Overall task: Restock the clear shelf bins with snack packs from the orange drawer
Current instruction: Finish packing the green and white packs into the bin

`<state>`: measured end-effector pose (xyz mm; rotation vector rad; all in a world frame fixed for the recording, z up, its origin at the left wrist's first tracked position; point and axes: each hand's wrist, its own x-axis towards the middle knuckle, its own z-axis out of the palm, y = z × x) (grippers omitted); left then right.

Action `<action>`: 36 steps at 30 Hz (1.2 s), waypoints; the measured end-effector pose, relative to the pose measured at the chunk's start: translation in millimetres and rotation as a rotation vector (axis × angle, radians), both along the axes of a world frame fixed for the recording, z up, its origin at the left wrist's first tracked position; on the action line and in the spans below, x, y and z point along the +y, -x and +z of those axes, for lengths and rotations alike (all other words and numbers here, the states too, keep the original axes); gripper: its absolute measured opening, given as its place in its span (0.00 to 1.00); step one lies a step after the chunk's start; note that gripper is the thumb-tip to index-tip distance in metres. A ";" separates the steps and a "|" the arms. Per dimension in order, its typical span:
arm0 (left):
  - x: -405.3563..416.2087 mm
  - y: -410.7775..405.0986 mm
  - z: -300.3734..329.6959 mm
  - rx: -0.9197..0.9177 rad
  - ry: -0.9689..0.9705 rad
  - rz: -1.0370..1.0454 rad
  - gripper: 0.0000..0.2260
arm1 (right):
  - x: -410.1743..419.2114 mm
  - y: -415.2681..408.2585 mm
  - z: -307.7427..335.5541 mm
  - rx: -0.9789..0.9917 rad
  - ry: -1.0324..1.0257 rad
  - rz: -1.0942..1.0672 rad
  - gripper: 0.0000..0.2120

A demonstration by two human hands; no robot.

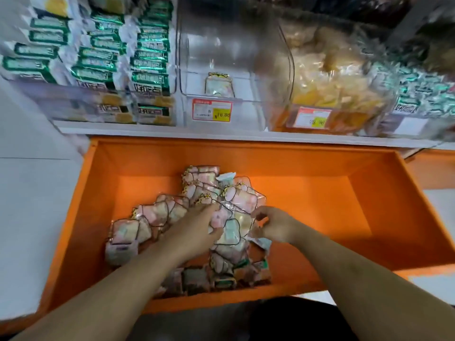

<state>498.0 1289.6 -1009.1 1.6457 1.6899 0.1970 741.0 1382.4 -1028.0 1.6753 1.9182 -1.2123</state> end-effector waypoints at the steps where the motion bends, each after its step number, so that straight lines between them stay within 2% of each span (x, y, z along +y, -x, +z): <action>1: 3.4 -0.3 -7.2 -0.012 0.016 0.000 0.28 | 3.5 -5.7 -11.4 -0.055 0.009 0.008 0.29; 5: 15.8 0.7 -22.5 -0.012 0.052 -0.009 0.25 | 15.1 -25.6 -53.4 -0.211 0.020 0.058 0.36; 10: 19.6 2.8 -41.2 -0.046 0.115 -0.023 0.15 | 22.5 -25.1 -82.5 -0.260 0.043 0.117 0.34; 14: 20.1 4.3 -50.8 -0.077 0.159 -0.035 0.12 | 21.0 -25.0 -95.5 -0.265 0.072 0.118 0.21; 16: 19.0 3.8 -50.9 -0.086 0.164 -0.026 0.12 | 19.7 -25.6 -91.4 -0.254 0.075 0.130 0.08; 17: 17.6 2.8 -49.7 -0.086 0.169 -0.021 0.13 | 18.4 -25.8 -86.6 -0.258 0.075 0.141 0.04; 20: 10.2 -1.0 -44.5 -0.079 0.195 -0.015 0.15 | 13.1 -29.0 -73.8 -0.301 0.088 0.159 0.08; 22: 4.4 -2.6 -39.0 -0.083 0.212 -0.010 0.16 | 5.3 -31.3 -65.2 -0.313 0.141 0.163 0.15; 24: 0.2 -3.2 -33.4 -0.090 0.224 0.001 0.16 | -3.1 -31.3 -57.7 -0.332 0.218 0.196 0.17; 26: -3.9 -3.5 -27.1 -0.088 0.225 0.014 0.15 | -8.2 -28.5 -51.2 -0.305 0.270 0.194 0.17; 31: -12.6 -3.5 -11.0 -0.100 0.209 0.050 0.13 | -8.7 -23.4 -25.7 -0.204 0.252 0.130 0.05; 36: -21.9 -4.1 -1.4 -0.117 0.184 0.047 0.12 | -15.6 -17.9 -17.6 -0.168 0.250 0.109 0.09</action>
